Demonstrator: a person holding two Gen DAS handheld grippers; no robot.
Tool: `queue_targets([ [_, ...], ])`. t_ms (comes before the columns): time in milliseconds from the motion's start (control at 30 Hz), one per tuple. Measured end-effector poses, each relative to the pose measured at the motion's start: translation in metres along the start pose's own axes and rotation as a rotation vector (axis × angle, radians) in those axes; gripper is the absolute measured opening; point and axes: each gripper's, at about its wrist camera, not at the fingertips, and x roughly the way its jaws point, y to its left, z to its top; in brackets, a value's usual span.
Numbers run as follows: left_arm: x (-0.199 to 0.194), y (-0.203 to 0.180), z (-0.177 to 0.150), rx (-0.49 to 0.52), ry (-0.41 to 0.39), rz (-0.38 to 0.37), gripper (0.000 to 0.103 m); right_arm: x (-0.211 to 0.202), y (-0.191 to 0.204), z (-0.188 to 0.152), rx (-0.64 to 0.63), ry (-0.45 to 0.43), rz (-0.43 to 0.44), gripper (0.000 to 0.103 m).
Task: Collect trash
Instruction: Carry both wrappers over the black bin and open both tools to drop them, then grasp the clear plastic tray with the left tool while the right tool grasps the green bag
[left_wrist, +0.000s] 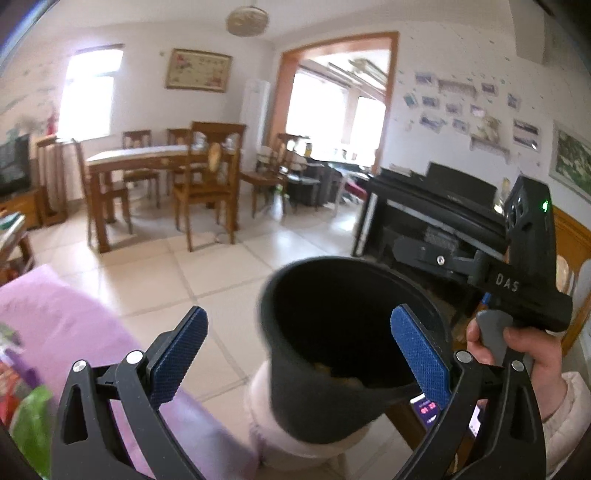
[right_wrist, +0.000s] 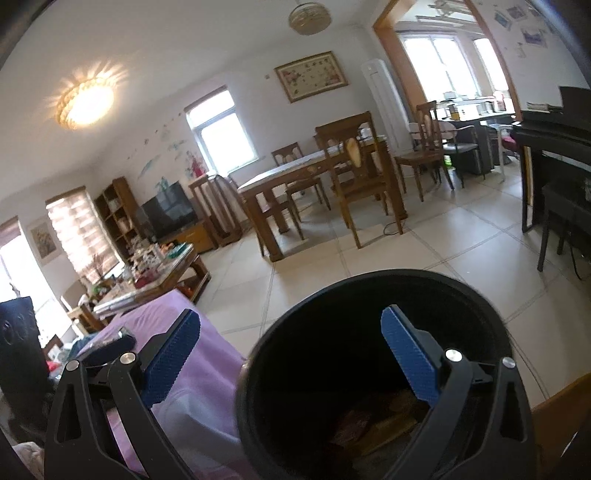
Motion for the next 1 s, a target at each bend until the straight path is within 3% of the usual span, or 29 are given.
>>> queue_targets([
  [300,-0.126,0.111,-0.024,-0.12,-0.052,0.227,0.098,0.029,0.096,-0.021,-0.106,0.123,0.143,0.098],
  [467,-0.204,0.173,-0.051,-0.086,-0.05,0.411,0.098,0.052,0.155,-0.04,-0.147,0.228,0.257,0.098],
  [567,-0.242,0.211,-0.073,-0.025,0.019,0.534,0.098,0.066,0.192,-0.056,-0.189,0.296,0.297,0.098],
  [700,-0.276,0.257,-0.098,0.164,0.215,0.64,0.098,0.085,0.232,-0.081,-0.236,0.401,0.341,0.098],
  [800,-0.297,0.287,-0.111,0.263,0.302,0.617,0.098,0.102,0.255,-0.095,-0.232,0.48,0.365,0.098],
  [1000,-0.299,0.329,-0.118,0.258,0.377,0.504,0.098,0.138,0.275,-0.114,-0.158,0.599,0.378,0.098],
])
